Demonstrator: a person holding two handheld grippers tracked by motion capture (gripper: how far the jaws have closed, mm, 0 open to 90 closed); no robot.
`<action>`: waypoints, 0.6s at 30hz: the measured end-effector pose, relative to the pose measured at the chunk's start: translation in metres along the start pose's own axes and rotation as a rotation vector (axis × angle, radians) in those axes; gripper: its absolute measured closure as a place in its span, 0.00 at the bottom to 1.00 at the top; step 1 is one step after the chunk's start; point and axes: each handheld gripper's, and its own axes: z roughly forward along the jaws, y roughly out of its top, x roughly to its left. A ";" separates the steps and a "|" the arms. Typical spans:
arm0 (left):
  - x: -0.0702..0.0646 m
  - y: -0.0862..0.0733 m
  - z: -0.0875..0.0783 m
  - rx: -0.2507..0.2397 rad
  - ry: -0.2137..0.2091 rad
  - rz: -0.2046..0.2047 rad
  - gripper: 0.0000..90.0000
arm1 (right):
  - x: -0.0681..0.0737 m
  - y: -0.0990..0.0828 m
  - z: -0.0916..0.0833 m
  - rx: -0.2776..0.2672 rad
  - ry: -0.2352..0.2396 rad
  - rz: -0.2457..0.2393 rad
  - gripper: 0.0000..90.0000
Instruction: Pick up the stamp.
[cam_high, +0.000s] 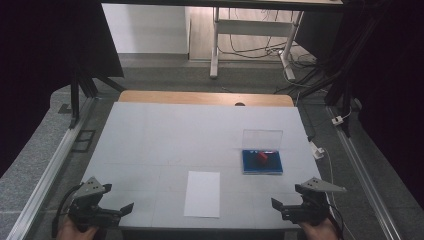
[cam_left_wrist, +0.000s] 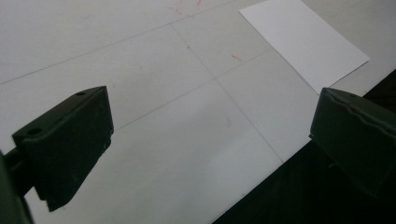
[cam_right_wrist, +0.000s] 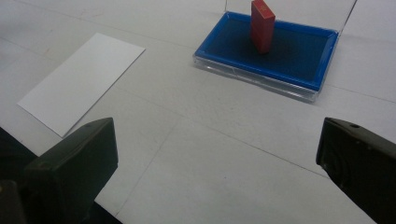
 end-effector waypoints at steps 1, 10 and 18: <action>0.000 0.000 0.000 0.002 0.004 -0.001 0.00 | 0.001 0.000 0.000 0.003 -0.003 -0.002 0.00; -0.003 0.001 0.002 0.022 0.053 0.035 0.00 | -0.001 0.000 0.000 0.008 -0.001 0.008 0.00; 0.000 0.000 0.000 0.006 0.017 0.010 0.00 | -0.001 0.002 0.001 0.014 0.019 0.005 0.00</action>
